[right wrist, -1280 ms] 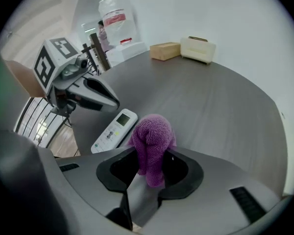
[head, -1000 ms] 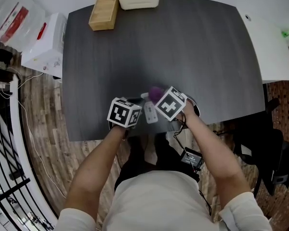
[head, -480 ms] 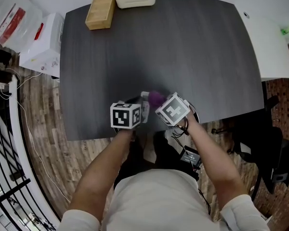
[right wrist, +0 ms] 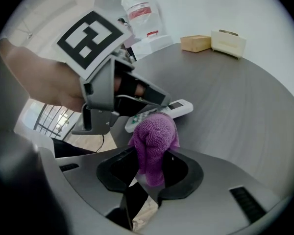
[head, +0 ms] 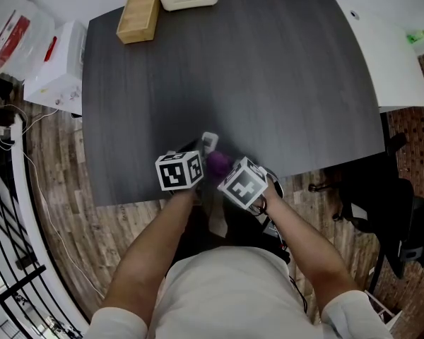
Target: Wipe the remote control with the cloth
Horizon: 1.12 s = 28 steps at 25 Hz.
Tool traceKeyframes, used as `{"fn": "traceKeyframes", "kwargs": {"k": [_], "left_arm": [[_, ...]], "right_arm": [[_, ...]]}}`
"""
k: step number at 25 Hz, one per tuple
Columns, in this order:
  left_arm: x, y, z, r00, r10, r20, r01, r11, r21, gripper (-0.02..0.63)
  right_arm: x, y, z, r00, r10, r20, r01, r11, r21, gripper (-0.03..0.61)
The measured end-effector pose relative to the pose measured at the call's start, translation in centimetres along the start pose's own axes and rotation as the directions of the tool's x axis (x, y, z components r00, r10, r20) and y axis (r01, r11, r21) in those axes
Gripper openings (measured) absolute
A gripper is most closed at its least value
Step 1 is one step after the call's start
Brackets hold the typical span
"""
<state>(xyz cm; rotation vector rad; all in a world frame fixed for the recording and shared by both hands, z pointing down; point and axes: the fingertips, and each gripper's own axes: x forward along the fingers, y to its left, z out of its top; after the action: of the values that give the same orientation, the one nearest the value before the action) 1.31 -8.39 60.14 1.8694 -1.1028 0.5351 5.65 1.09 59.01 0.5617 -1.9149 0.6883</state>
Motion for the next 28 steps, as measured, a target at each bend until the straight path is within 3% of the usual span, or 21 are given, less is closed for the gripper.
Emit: {"fn": "traceKeyframes", "kwargs": {"k": [5, 12, 15, 19, 22, 24, 26, 28], "left_arm": [[0.0, -0.1, 0.0, 1.0, 0.012, 0.009, -0.013, 1.0, 0.02, 0.005], [0.1, -0.6, -0.5, 0.999, -0.032, -0.029, 0.034, 0.998, 0.06, 0.005], [0.0, -0.9, -0.5, 0.998, -0.043, -0.037, 0.046, 0.996, 0.076, 0.005], [-1.8, -0.9, -0.4, 0.999, -0.039, 0.007, 0.038, 0.996, 0.087, 0.005], [-5.2, -1.5, -1.0, 0.995, -0.053, 0.087, 0.053, 0.999, 0.006, 0.005], [-7.4, -2.8, -2.7, 0.988, -0.102, 0.113, 0.112, 0.99, -0.088, 0.005], [-8.4, -5.1, -5.7, 0.975, -0.205, 0.091, 0.22, 0.954, -0.206, 0.005], [-7.8, -7.7, -8.5, 0.945, -0.324, 0.05, 0.323, 0.895, -0.306, 0.005]], "right_arm": [[0.1, 3.3, -0.5, 1.0, 0.019, -0.003, -0.019, 0.998, -0.067, 0.124], [-0.6, 6.3, -1.8, 0.987, 0.161, -0.015, -0.161, 0.967, -0.197, 0.124], [-2.0, 5.1, -2.0, 0.985, 0.171, -0.003, -0.168, 0.962, -0.214, 0.124], [-4.1, 0.0, -2.0, 0.996, 0.086, 0.002, -0.084, 0.977, -0.197, 0.124], [-5.4, -4.9, -0.1, 1.0, -0.023, 0.017, 0.026, 0.978, -0.205, 0.124], [-5.5, -7.8, 2.4, 0.995, -0.092, 0.044, 0.1, 0.969, -0.228, 0.124], [-4.6, -9.6, 4.7, 0.989, -0.139, 0.048, 0.147, 0.948, -0.281, 0.123], [-3.0, -10.3, 6.3, 0.986, -0.162, 0.03, 0.162, 0.916, -0.366, 0.124]]}}
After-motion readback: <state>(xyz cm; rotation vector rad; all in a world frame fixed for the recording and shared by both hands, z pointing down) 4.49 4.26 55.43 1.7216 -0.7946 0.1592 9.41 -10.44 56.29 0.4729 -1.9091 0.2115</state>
